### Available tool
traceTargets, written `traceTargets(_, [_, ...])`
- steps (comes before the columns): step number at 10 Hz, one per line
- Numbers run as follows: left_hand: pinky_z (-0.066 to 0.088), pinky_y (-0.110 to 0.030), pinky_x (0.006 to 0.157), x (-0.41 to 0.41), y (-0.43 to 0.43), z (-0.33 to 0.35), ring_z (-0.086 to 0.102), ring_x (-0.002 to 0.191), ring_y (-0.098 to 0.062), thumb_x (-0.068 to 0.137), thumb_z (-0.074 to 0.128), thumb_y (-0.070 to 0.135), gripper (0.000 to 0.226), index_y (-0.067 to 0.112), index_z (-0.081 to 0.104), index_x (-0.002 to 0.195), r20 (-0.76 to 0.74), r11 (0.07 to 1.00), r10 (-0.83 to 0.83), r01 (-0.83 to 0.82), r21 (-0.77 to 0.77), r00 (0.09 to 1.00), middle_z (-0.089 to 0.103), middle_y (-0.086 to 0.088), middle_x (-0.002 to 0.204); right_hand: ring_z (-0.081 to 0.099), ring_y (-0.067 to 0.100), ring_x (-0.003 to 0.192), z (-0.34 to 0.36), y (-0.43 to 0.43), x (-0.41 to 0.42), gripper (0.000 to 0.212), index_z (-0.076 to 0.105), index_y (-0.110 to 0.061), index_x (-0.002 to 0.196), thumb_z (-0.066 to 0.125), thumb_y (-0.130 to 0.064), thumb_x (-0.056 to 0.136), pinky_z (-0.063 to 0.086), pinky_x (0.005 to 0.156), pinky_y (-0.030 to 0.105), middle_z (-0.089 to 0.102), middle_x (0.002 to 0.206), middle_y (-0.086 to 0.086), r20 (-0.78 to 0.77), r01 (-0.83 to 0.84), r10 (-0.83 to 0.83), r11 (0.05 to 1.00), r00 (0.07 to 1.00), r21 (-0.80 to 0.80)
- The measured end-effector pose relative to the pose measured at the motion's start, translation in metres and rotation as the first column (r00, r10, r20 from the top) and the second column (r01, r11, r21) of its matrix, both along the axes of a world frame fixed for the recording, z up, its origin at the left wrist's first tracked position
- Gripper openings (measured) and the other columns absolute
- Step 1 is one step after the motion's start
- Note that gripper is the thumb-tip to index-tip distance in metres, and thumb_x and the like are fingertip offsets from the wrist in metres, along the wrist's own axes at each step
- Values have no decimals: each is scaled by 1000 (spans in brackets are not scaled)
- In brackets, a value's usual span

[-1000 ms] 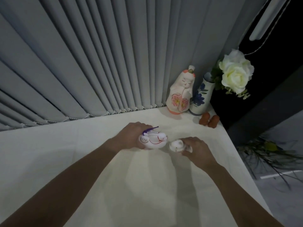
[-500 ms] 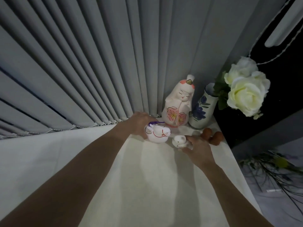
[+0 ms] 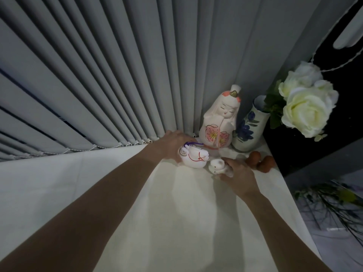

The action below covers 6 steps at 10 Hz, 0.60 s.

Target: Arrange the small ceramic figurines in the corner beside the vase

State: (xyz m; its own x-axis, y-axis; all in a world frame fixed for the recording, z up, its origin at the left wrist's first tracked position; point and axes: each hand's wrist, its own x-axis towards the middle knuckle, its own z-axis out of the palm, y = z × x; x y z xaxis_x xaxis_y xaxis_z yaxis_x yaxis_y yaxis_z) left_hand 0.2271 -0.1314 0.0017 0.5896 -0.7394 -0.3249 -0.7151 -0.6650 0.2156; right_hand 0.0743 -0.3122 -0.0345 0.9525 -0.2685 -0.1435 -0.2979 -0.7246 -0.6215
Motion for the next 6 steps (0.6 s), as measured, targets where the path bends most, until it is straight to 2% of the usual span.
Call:
traceTargets(1, [38, -42, 104, -5, 7, 11, 46, 125, -28, 56, 86, 23, 95, 23, 41, 139, -42, 999, 28, -29, -24, 999, 55, -6, 137, 54, 31, 110, 6, 1, -2, 71, 49, -14, 129, 79, -24, 66, 44, 85, 35, 61, 117, 15, -14, 23, -23, 999, 1000, 22])
traceTargets(2, [37, -39, 107, -10, 18, 25, 44, 127, -27, 56, 88, 26, 97, 18, 40, 140, -74, 996, 44, -49, -70, 996, 52, -9, 139, 51, 32, 114, 13, 2, -6, 76, 43, -16, 133, 78, -25, 67, 44, 91, 39, 57, 122, 16, -28, 18, -18, 1000, 999, 11])
traceTargets(3, [34, -35, 110, -19, 33, 42, 42, 129, -24, 58, 87, 30, 94, 16, 41, 139, -84, 989, 87, -96, -116, 993, 51, -9, 139, 49, 32, 115, 28, 4, -11, 78, 40, -14, 135, 76, -30, 68, 38, 95, 36, 56, 126, 17, -19, -9, 8, 1000, 1000, -29])
traceTargets(4, [34, -31, 104, -30, 47, 61, 46, 124, -23, 59, 86, 34, 88, 13, 46, 135, -45, 979, 102, -109, -174, 994, 54, -10, 134, 48, 30, 111, 46, 9, -16, 75, 38, -19, 135, 72, -39, 71, 22, 83, 28, 57, 125, 13, 29, -13, 18, 988, 999, -151])
traceTargets(5, [26, -29, 110, -43, 63, 89, 39, 134, -21, 66, 81, 40, 90, 15, 38, 141, 45, 978, 103, -93, -185, 994, 46, -8, 144, 47, 30, 119, 78, 20, -19, 71, 34, -23, 137, 65, -45, 77, 19, 88, 35, 53, 132, 9, 28, 3, 3, 976, 1000, -217])
traceTargets(6, [15, -42, 120, -51, 77, 117, 25, 143, -19, 80, 66, 44, 79, 18, 28, 145, 183, 976, 131, -94, -199, 974, 34, -6, 153, 43, 30, 126, 119, 34, -13, 70, 30, -16, 139, 65, -34, 81, 37, 100, 40, 45, 139, 14, 126, -38, 62, 983, 990, -180])
